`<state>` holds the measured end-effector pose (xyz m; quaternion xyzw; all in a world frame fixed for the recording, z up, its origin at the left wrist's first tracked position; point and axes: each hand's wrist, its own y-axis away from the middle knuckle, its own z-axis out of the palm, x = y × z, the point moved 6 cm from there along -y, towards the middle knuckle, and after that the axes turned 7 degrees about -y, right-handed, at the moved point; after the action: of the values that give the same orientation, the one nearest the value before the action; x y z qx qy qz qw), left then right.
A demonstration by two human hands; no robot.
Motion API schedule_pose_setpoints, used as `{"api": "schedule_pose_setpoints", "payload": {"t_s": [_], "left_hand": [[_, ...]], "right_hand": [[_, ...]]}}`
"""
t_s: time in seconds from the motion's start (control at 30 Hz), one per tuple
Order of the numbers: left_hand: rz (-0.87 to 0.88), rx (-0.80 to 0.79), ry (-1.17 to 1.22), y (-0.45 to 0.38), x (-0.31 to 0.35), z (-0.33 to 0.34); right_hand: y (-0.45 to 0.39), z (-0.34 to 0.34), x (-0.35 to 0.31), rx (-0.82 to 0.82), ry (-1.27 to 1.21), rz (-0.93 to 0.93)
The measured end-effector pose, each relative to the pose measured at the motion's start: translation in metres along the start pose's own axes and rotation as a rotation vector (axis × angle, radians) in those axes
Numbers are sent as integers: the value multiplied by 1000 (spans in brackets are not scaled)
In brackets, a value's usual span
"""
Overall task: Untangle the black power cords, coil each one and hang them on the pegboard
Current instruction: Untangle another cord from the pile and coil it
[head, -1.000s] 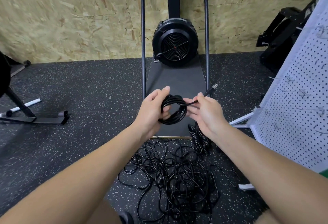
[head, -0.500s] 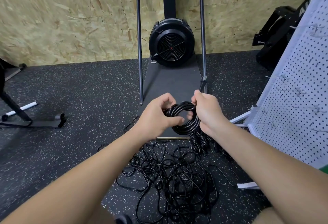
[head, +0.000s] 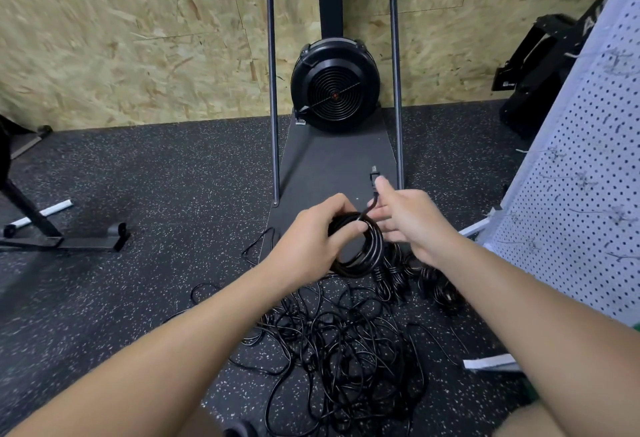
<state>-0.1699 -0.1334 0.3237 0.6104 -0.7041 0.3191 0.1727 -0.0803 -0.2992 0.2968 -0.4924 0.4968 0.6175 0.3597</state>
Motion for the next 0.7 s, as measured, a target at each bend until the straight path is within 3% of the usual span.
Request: {"api": "schedule_pose_setpoints", "payload": {"t_s": [0.1,0.2,0.27,0.5,0.6,0.7], "left_hand": [[-70,27,33,-4,-13,-4],[-104,10,181,-7,-16,-4],[-108,-16,255,-9,-16,-3],[-60,-47,361,-8,-9,-4],[-57,-20,357,-9,-12,-8],[-59,2,329,-9,-11,-9]], "right_hand": [[-8,-26,-18,129,349,-316],[-4,-17,-21,-76,696,-575],[1,-8,-22,-84,873,-691],[-2,-12,-32,6,737,-929],[-6,-10,-28,-11,650,-870],[-9,-4,-20,-75,509,-659]]}}
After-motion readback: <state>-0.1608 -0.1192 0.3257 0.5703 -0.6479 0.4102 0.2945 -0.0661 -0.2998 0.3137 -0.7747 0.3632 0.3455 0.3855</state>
